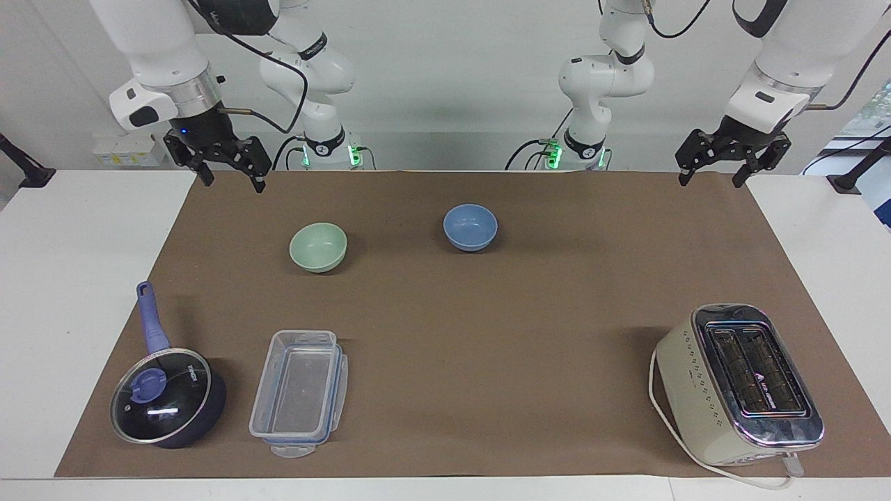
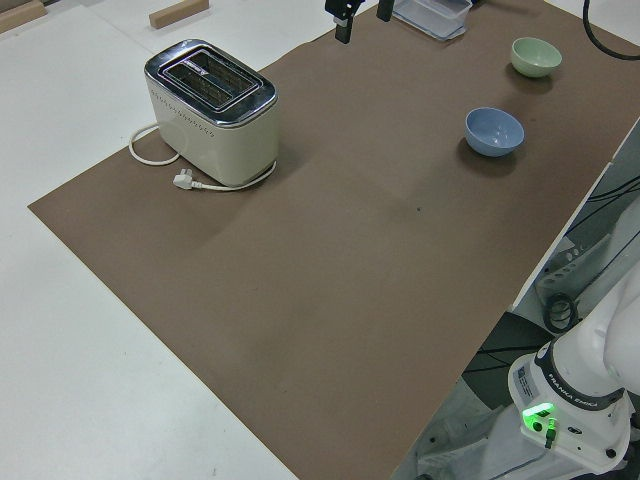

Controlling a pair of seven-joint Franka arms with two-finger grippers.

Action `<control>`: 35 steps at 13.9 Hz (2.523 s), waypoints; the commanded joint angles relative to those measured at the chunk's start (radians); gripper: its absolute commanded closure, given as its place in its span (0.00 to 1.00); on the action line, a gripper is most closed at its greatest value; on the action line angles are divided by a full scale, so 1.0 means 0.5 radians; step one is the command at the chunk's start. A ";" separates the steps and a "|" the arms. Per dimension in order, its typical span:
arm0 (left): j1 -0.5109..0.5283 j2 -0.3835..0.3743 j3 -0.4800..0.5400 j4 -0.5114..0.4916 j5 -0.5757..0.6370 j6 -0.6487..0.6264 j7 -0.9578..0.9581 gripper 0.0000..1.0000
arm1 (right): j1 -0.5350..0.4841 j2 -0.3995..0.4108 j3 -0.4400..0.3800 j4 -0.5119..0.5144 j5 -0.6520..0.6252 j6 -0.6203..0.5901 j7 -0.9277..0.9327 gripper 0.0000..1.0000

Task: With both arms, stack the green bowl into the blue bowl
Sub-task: 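Reach the right gripper to the rim of the green bowl, then close the right gripper on the green bowl rim and lift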

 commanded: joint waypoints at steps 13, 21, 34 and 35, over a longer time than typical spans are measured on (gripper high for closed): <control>0.021 0.006 -0.018 0.029 0.025 -0.043 -0.008 0.00 | -0.021 -0.063 0.008 -1.252 0.164 1.073 -0.293 0.00; 0.021 0.006 -0.018 0.029 0.025 -0.043 -0.011 0.00 | -0.022 0.011 0.008 -1.549 0.168 1.469 -0.495 0.00; 0.021 0.006 -0.018 0.029 0.025 -0.043 -0.011 0.00 | -0.003 -0.001 0.011 -1.541 0.168 1.347 -0.618 1.00; 0.021 0.006 -0.018 0.029 0.025 -0.043 -0.011 0.00 | 0.000 -0.007 0.011 -1.516 0.168 1.295 -0.627 1.00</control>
